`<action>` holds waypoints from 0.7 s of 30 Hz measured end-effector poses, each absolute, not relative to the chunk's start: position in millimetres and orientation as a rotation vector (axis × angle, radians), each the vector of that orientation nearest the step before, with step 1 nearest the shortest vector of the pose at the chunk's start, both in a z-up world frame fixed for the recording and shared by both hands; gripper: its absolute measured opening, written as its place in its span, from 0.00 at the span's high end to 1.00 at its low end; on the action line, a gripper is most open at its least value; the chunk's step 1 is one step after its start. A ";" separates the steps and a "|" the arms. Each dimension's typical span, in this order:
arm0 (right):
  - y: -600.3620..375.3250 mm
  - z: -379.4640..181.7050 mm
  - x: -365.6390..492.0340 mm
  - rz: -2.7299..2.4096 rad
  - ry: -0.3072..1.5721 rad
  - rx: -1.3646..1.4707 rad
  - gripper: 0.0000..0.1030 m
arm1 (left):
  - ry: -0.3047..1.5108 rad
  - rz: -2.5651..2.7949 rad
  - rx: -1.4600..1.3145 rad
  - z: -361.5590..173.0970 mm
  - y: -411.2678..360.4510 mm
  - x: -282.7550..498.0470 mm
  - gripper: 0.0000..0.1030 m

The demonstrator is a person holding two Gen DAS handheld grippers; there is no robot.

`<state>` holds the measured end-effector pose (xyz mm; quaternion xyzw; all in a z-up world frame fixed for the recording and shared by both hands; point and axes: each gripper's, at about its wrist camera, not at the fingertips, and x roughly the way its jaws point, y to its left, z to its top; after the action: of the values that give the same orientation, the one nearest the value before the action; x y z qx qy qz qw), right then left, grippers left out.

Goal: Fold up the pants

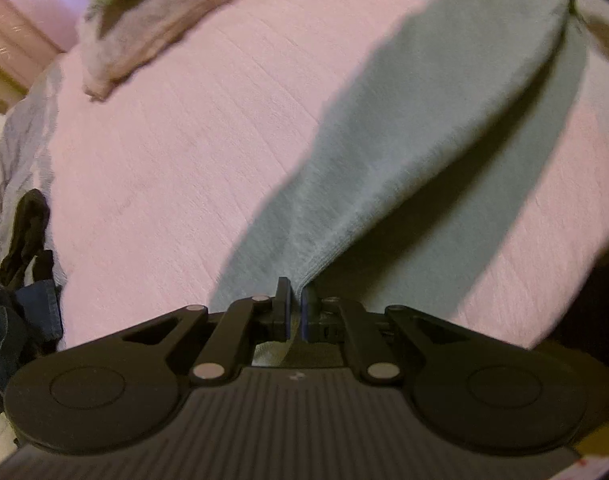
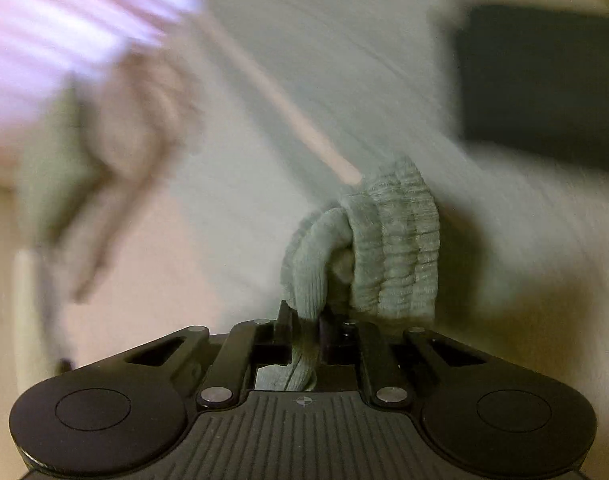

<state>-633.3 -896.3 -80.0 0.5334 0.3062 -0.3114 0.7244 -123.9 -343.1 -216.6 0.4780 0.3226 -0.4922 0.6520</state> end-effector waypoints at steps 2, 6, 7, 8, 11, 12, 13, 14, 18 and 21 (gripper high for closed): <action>-900.3 -29.2 -617.0 -0.550 0.513 0.997 0.93 | 0.668 -1.098 1.028 -196.1 -355.0 -114.5 0.97; -875.9 -24.3 -649.5 -0.544 0.409 0.836 0.93 | 0.572 -1.086 0.925 -160.8 -357.0 -117.7 0.97; -871.8 -47.5 -662.7 -0.569 0.443 0.884 0.93 | 0.589 -1.094 0.925 -163.0 -352.9 -121.0 0.97; -868.0 -72.8 -675.4 -0.596 0.477 0.938 0.93 | 0.614 -1.102 0.940 -170.6 -348.0 -125.5 0.97; -855.3 -138.1 -709.2 -0.668 0.537 1.066 0.93 | 0.691 -1.127 1.015 -207.4 -336.3 -142.9 0.97; -850.6 -153.2 -718.1 -0.672 0.538 1.089 0.93 | 0.714 -1.138 1.033 -219.1 -334.0 -149.5 0.97; -847.9 -163.5 -725.6 -0.664 0.536 1.105 0.93 | 0.730 -1.153 1.066 -231.7 -332.0 -158.1 0.97; -840.5 -171.6 -733.3 -0.661 0.524 1.119 0.93 | 0.739 -1.167 1.098 -242.2 -330.2 -164.6 0.97; -834.5 -184.5 -751.5 -0.688 0.505 1.194 0.93 | 0.777 -1.202 1.147 -266.8 -327.0 -180.3 0.97; -844.9 -161.5 -741.0 -0.650 0.494 1.151 0.93 | 0.785 -1.179 1.121 -263.2 -328.4 -173.5 0.97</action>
<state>-741.0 -844.9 -161.5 0.5290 0.2272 -0.2988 0.7611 -173.5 -328.4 -263.2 0.4874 0.3412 -0.5126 0.6191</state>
